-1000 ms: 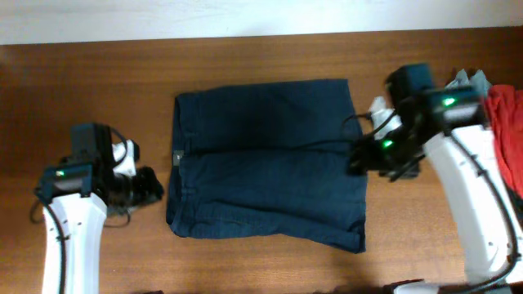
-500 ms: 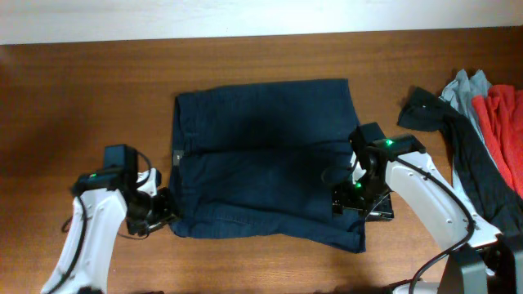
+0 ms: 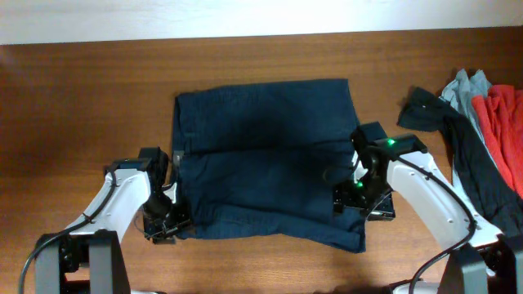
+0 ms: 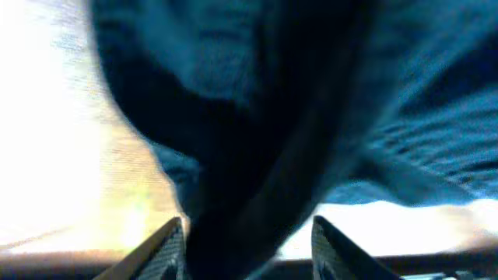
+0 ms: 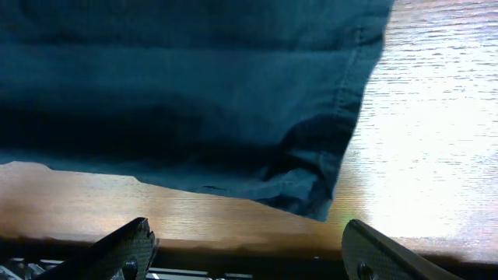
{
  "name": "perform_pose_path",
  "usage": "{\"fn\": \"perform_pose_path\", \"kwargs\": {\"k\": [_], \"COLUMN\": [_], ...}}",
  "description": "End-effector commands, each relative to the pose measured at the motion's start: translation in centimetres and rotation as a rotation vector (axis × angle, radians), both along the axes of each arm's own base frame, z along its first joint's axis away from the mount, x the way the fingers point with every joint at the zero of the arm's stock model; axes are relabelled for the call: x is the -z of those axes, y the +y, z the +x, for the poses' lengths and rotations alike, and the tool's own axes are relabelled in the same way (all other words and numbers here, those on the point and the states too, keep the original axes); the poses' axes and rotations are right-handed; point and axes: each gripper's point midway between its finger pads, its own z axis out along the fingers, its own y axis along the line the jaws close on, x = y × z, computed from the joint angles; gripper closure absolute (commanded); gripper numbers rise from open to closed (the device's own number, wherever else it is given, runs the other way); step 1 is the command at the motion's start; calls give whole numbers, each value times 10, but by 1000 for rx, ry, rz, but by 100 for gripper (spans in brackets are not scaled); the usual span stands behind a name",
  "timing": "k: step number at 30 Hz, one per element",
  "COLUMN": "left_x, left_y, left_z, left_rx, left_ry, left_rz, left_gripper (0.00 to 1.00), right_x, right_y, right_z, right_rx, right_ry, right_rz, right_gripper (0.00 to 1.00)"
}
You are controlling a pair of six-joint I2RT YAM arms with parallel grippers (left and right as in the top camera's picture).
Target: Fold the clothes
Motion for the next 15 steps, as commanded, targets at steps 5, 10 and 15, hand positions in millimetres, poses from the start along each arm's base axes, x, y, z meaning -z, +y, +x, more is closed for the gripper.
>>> {"fn": "perform_pose_path", "kwargs": {"k": [5, 10, 15], "left_x": [11, 14, 10], "left_y": [21, 22, 16], "left_z": [15, 29, 12], "left_rx": [-94, -125, -113], "left_ry": [-45, -100, -30], "left_rz": [160, 168, 133], "left_gripper": [44, 59, 92], "right_x": [0, 0, 0], "right_y": [-27, -37, -44], "right_z": [4, 3, 5], "right_rx": [61, 93, 103], "right_ry": [-4, 2, -2], "right_rz": [-15, -12, -8], "right_gripper": [18, 18, 17]}}
